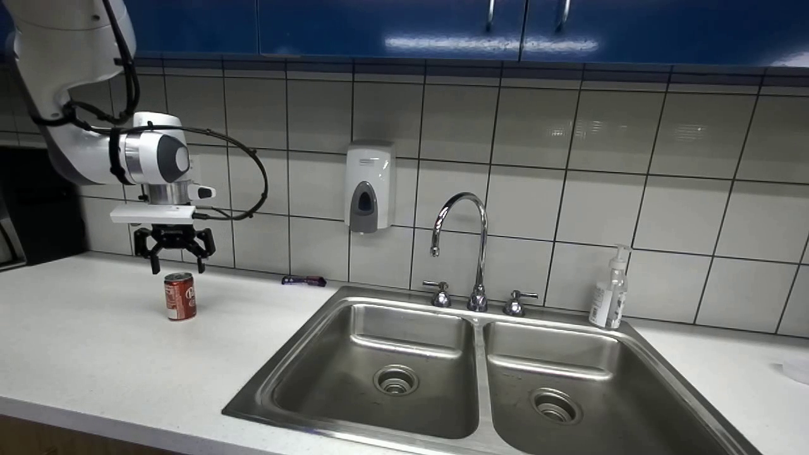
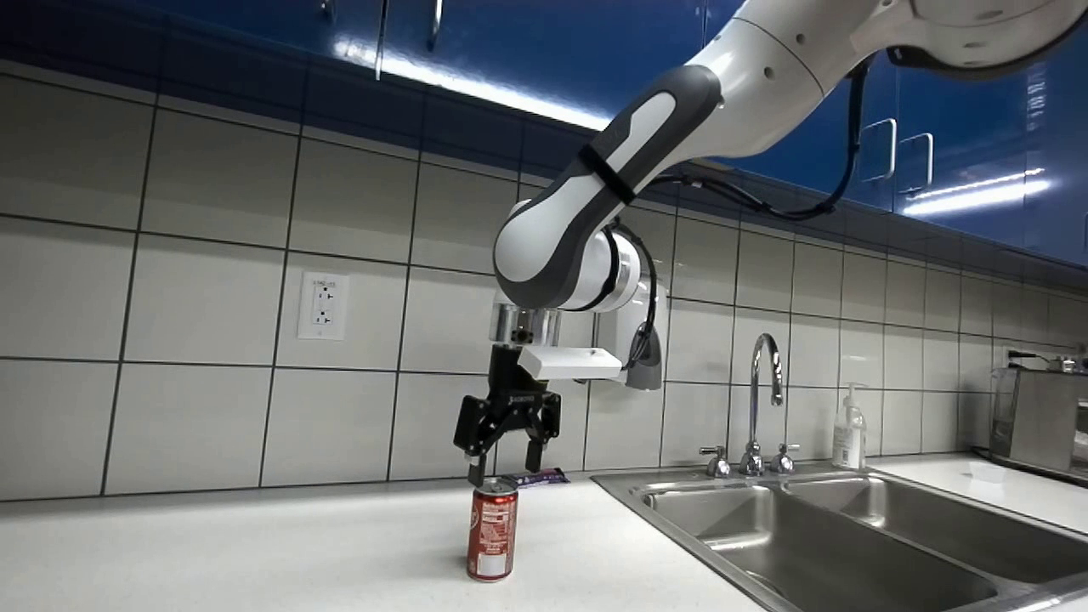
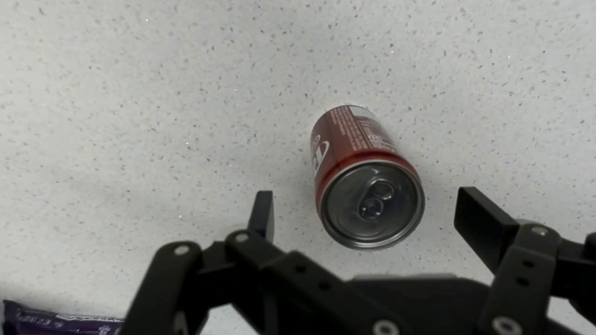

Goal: Put the can in the left sink

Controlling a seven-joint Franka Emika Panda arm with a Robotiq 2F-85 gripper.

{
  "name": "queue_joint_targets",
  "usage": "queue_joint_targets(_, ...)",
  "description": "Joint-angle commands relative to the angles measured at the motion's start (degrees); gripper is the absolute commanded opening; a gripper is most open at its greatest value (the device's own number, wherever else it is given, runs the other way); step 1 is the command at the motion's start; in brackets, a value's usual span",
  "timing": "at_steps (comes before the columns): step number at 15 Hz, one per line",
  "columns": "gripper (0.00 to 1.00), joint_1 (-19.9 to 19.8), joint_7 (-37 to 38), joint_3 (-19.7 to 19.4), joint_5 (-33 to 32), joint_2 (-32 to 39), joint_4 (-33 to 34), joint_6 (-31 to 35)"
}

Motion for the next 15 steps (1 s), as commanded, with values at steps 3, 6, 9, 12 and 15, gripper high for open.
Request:
queue_joint_targets(3, 1.00, 0.0, -0.1, 0.4, 0.5, 3.1, 2.9, -1.4)
queue_joint_targets(6, 1.00, 0.0, -0.2, 0.3, 0.4, 4.2, 3.3, -1.4)
queue_joint_targets(9, 1.00, 0.7, 1.9, -0.5, -0.2, 5.4, 3.8, -1.5)
queue_joint_targets(12, 1.00, 1.0, 3.0, -0.7, 0.0, 6.2, 4.1, -1.3)
queue_joint_targets(15, 1.00, 1.4, 5.0, -1.0, 0.1, 7.0, 4.4, -1.3)
